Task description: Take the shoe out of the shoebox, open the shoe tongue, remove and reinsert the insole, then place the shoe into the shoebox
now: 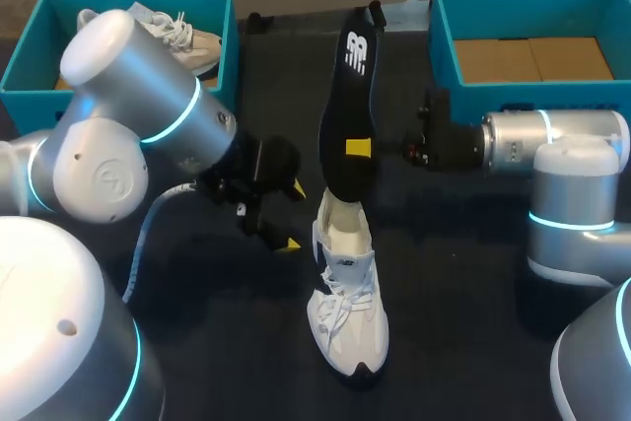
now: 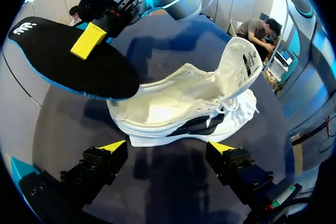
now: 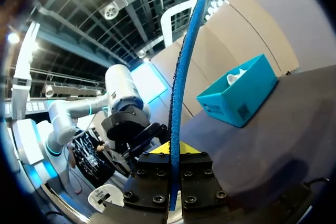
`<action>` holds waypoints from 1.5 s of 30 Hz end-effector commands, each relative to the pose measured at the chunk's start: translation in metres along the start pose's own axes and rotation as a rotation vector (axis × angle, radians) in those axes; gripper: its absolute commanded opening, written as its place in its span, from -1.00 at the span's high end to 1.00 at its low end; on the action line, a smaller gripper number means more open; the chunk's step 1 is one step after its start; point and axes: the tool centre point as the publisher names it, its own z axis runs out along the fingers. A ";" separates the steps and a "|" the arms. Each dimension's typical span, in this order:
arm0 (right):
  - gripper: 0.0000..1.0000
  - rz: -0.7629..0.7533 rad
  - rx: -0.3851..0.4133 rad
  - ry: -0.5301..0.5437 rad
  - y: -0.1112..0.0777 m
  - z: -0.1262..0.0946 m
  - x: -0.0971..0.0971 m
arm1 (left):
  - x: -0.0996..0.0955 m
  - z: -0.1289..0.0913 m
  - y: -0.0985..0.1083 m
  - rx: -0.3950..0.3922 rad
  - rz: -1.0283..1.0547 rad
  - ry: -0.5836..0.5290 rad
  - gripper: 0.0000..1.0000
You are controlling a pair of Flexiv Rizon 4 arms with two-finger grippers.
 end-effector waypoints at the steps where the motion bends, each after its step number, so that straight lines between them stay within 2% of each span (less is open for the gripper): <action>1: 1.00 0.000 -0.006 -0.012 -0.003 0.000 0.005 | -0.003 0.002 -0.003 -0.008 -0.001 0.004 -1.00; 5: 1.00 0.000 -0.006 -0.012 -0.003 0.000 0.005 | -0.003 0.002 -0.003 -0.008 -0.001 0.004 -1.00; 14: 1.00 -0.008 -0.018 0.008 -0.008 0.004 0.004 | -0.006 0.018 -0.001 0.001 0.009 0.010 -1.00; 18: 1.00 -0.009 -0.022 0.004 -0.010 0.003 0.006 | -0.009 0.022 -0.001 -0.017 0.006 -0.003 -1.00; 29: 1.00 -0.020 -0.066 0.045 -0.017 -0.005 0.009 | -0.010 0.023 0.000 -0.021 -0.018 -0.004 -1.00; 45: 1.00 -0.027 -0.063 0.063 -0.025 0.011 0.006 | -0.010 0.023 0.000 -0.021 -0.018 -0.004 -1.00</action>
